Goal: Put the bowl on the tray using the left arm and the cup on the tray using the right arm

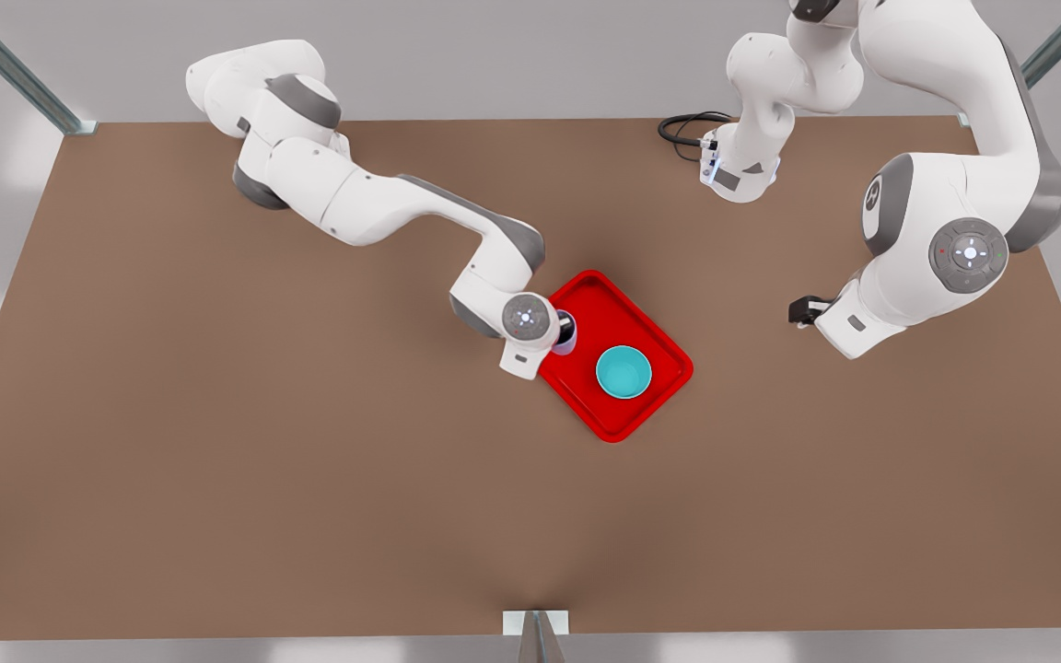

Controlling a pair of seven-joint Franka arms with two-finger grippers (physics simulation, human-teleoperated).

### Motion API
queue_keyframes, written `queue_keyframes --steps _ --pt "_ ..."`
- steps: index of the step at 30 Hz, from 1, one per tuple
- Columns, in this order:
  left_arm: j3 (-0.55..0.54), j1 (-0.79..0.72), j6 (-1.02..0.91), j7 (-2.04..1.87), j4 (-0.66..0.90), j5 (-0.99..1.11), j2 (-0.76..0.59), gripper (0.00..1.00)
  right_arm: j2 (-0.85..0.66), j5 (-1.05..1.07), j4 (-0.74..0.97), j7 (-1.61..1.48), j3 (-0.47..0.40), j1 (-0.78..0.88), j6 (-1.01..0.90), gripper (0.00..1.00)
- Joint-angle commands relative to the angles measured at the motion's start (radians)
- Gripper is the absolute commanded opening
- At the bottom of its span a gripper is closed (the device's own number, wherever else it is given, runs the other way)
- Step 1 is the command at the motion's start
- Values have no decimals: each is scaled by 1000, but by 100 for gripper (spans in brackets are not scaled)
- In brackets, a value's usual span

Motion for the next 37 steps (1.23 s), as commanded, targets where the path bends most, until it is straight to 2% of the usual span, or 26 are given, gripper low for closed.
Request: queue_keyframes --steps 1,2,23,27,29,30,31,33,35,37 --pt "0 0 2 2 0 0 0 100 -2 -5 -2 2 0 0 9 96" --pt "0 0 2 2 0 0 0 100 0 -13 -5 2 0 0 12 100" --pt "0 0 3 5 0 0 6 100 -14 -8 3 9 6 -5 4 100" --pt "-1 0 -6 -5 3 0 6 100 -78 1 -11 2 2 -27 -7 100" --pt "-6 -2 -15 -5 57 -3 15 100 -352 64 -144 2 -130 -116 -14 100" --pt "-6 -2 -28 1 58 -6 14 100 -475 163 -144 -59 -289 -118 -91 100" --pt "-5 0 -28 5 58 -12 17 100 -560 280 -138 -236 -529 -113 -139 100" --pt "-4 0 -32 8 58 -17 22 100 -687 294 -158 -314 -650 -170 -309 100" --pt "-3 0 -34 8 58 -17 22 100 -723 383 -155 -532 -785 -213 -402 100" --pt "-3 0 -34 5 58 -17 25 100 -730 383 -155 -581 -791 -227 -419 100"
